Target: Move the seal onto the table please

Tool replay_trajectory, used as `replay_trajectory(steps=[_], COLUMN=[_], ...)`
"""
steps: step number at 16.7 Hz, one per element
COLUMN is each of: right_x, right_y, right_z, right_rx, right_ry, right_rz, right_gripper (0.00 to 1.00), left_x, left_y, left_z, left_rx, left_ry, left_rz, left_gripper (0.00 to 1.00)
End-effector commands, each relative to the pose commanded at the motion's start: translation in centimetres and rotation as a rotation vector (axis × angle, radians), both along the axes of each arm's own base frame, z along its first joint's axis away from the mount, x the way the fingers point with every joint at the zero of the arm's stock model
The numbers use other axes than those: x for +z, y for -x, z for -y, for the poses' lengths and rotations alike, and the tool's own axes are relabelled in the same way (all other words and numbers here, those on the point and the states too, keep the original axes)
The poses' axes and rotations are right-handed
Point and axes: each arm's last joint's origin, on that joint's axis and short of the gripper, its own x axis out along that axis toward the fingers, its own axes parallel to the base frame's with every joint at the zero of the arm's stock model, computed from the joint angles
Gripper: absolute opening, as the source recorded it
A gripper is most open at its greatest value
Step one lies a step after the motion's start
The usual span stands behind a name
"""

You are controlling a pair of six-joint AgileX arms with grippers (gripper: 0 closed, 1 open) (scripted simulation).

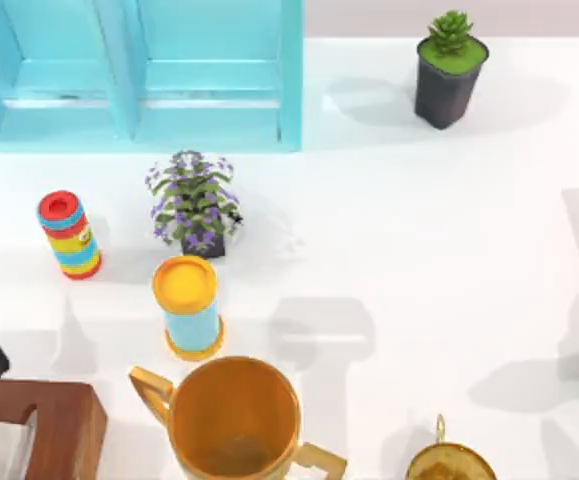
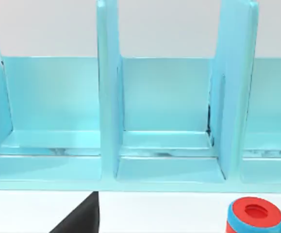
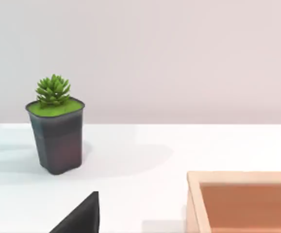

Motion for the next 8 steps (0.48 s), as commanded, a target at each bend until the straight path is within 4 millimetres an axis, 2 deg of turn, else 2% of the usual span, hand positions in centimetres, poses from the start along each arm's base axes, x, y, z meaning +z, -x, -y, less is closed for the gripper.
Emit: replay_trajectory(steps=[4, 8], right_x=[0.4, 2.7], right_y=[0.0, -0.6], right_z=[0.1, 0.8], right_rx=[-0.014, -0.070], right_ry=[0.009, 0.059], right_rz=[-0.029, -0.205], right_gripper=[1.00, 1.00], left_x=[0.0, 0.0], left_y=[0.0, 0.0], left_z=[0.0, 0.0], left_rx=[0.000, 0.000], left_ry=[0.000, 0.000], left_rz=[0.000, 0.000], left_gripper=[1.00, 1.00])
